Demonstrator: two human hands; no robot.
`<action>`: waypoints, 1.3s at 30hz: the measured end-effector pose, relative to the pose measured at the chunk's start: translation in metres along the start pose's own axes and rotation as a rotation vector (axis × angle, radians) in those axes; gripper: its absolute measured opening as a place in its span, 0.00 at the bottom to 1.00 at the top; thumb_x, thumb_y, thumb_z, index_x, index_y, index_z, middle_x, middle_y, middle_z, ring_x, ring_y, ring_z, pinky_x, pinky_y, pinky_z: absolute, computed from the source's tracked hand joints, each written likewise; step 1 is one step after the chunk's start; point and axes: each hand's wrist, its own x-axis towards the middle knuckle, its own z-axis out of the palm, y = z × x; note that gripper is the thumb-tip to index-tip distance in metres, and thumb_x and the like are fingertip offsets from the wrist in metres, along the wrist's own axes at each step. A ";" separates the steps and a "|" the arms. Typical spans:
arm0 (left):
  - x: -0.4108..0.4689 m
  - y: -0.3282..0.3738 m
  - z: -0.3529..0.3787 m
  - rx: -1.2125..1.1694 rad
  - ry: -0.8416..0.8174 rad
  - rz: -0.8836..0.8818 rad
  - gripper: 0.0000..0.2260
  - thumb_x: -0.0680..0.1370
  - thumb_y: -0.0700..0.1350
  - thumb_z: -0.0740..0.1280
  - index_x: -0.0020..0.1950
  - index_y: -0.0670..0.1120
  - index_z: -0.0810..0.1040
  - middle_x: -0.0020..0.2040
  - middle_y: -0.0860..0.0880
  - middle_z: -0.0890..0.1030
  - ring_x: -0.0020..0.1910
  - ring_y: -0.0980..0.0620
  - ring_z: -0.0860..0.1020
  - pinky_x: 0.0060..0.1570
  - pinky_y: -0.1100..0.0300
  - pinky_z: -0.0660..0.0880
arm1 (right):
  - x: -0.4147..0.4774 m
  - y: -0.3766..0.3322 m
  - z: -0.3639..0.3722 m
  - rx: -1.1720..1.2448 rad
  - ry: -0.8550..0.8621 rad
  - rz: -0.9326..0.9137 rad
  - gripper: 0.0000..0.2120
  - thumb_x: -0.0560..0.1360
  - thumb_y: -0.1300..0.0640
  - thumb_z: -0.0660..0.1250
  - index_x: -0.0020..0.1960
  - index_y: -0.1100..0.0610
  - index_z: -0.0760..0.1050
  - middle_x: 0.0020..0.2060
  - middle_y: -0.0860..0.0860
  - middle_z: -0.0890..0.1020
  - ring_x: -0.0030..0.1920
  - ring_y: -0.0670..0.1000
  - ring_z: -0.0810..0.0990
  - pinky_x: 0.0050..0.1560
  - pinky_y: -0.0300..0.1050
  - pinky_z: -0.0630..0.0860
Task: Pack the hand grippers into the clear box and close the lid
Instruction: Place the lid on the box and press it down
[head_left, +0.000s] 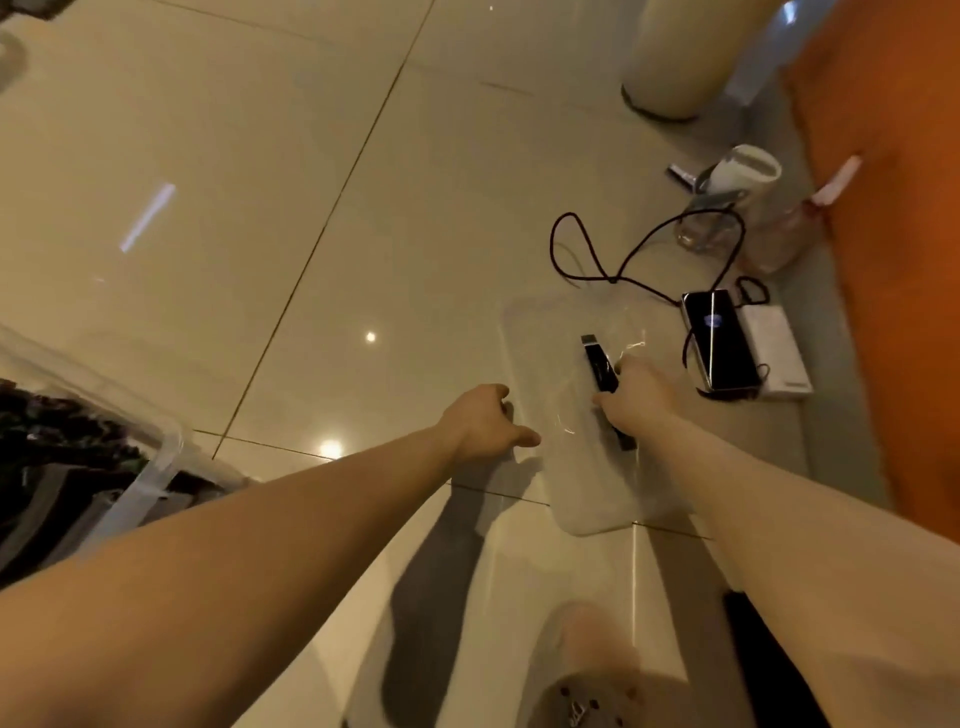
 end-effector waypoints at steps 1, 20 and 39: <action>0.003 -0.002 0.004 -0.018 -0.010 -0.014 0.27 0.73 0.51 0.77 0.67 0.42 0.74 0.62 0.42 0.80 0.58 0.43 0.80 0.62 0.46 0.76 | 0.001 0.000 0.004 0.001 0.014 0.001 0.16 0.76 0.53 0.71 0.60 0.57 0.72 0.51 0.56 0.80 0.50 0.58 0.80 0.50 0.56 0.81; -0.101 -0.004 -0.094 -0.102 0.450 -0.023 0.26 0.74 0.50 0.74 0.70 0.46 0.73 0.57 0.46 0.82 0.49 0.45 0.83 0.49 0.48 0.83 | -0.069 -0.131 -0.052 0.195 0.093 -0.241 0.14 0.72 0.51 0.70 0.54 0.56 0.78 0.44 0.50 0.82 0.43 0.53 0.81 0.47 0.51 0.81; -0.245 -0.096 -0.221 -0.228 0.899 -0.312 0.15 0.76 0.49 0.71 0.57 0.46 0.70 0.53 0.45 0.78 0.47 0.43 0.81 0.40 0.47 0.84 | -0.173 -0.340 -0.044 0.192 0.201 -0.766 0.11 0.74 0.54 0.68 0.55 0.54 0.80 0.44 0.50 0.83 0.42 0.53 0.80 0.38 0.44 0.72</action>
